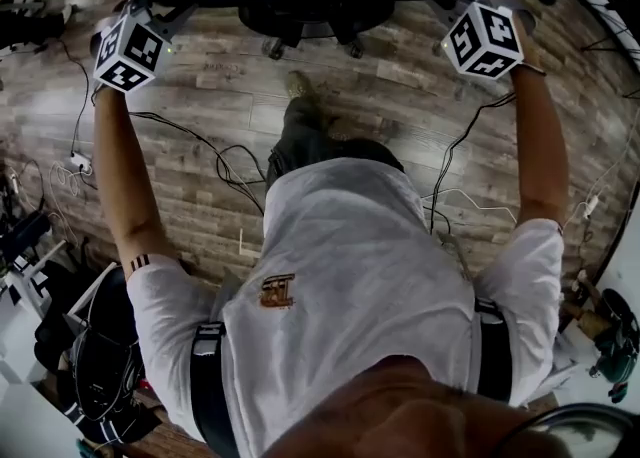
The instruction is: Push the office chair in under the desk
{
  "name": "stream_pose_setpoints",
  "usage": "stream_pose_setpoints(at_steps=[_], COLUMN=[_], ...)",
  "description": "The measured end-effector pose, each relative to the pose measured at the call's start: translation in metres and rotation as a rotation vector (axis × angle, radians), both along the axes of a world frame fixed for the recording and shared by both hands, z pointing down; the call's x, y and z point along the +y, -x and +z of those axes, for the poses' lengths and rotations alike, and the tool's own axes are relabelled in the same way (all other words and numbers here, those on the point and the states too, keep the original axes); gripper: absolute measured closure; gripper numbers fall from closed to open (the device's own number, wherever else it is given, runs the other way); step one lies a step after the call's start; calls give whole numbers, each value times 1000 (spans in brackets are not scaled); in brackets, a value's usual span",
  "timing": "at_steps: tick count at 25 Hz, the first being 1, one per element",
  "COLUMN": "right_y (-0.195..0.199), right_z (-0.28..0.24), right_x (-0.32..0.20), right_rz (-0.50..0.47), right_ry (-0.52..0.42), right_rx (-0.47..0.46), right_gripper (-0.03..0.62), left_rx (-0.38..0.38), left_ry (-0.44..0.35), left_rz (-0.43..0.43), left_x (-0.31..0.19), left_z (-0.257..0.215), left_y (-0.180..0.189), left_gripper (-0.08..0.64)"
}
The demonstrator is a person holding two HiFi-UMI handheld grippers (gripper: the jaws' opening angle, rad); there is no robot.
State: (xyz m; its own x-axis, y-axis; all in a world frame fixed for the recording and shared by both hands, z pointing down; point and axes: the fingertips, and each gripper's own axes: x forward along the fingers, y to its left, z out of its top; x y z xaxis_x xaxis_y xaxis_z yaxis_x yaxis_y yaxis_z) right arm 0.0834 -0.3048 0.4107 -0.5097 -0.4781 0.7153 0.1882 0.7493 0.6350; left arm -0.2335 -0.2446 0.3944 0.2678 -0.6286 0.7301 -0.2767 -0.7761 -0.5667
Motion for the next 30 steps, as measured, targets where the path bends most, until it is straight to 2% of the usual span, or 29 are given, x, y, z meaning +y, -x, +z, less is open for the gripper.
stream_pose_setpoints(at_steps=[12, 30], right_y=[30, 89], right_z=[-1, -2], right_x=[-86, -191], right_rz=[39, 149], right_ry=[-4, -1], right_rx=[3, 1], right_gripper=[492, 494], left_rx=[-18, -27], left_ry=[-2, 12], left_rz=[52, 156], left_x=[-93, -233], left_z=[0, -2], left_y=[32, 95], left_gripper=[357, 357])
